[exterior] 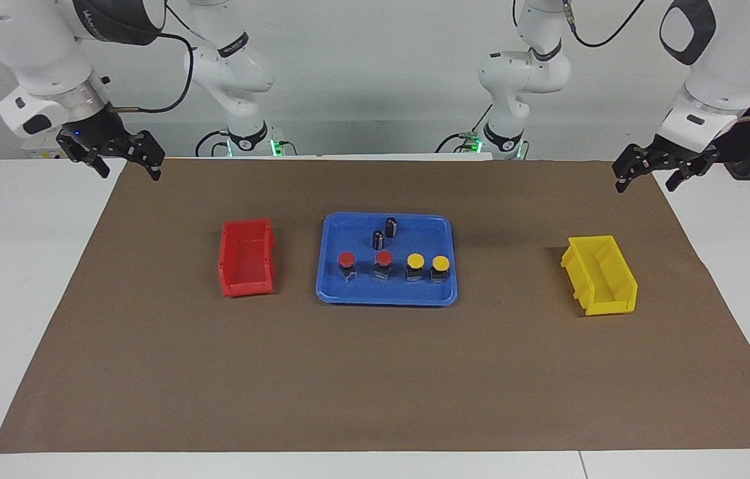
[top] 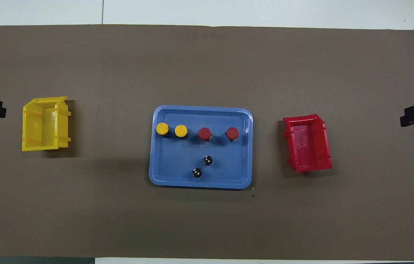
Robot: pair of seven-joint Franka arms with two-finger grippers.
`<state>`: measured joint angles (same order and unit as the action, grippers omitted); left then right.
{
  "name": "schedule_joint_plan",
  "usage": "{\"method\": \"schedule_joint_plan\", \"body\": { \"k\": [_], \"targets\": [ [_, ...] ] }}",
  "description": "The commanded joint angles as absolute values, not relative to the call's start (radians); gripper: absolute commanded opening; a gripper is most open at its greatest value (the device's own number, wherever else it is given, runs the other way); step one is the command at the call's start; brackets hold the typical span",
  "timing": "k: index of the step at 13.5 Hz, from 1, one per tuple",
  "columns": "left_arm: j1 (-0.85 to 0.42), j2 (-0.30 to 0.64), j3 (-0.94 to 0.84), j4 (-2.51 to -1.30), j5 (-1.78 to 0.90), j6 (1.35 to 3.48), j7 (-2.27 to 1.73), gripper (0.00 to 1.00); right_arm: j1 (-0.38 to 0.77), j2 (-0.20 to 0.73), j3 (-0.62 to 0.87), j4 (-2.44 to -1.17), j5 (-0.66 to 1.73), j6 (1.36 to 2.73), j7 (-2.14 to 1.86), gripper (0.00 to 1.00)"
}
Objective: Sort red and yellow buttons by color
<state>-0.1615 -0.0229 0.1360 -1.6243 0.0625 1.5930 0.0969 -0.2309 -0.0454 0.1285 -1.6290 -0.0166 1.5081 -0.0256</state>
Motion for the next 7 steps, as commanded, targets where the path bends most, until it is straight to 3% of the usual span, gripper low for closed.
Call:
{"method": "schedule_joint_plan", "body": {
  "k": [1,7],
  "targets": [
    [-0.160,-0.046,0.133,-1.643,0.069,1.582,0.094,1.00,-0.249,-0.058,0.137,-1.640,0.003,1.513,-0.052,1.00],
    [-0.160,-0.046,0.135,-1.643,0.069,1.582,0.094,1.00,-0.245,-0.060,0.137,-1.643,-0.002,1.513,-0.049,1.00]
  ]
}}
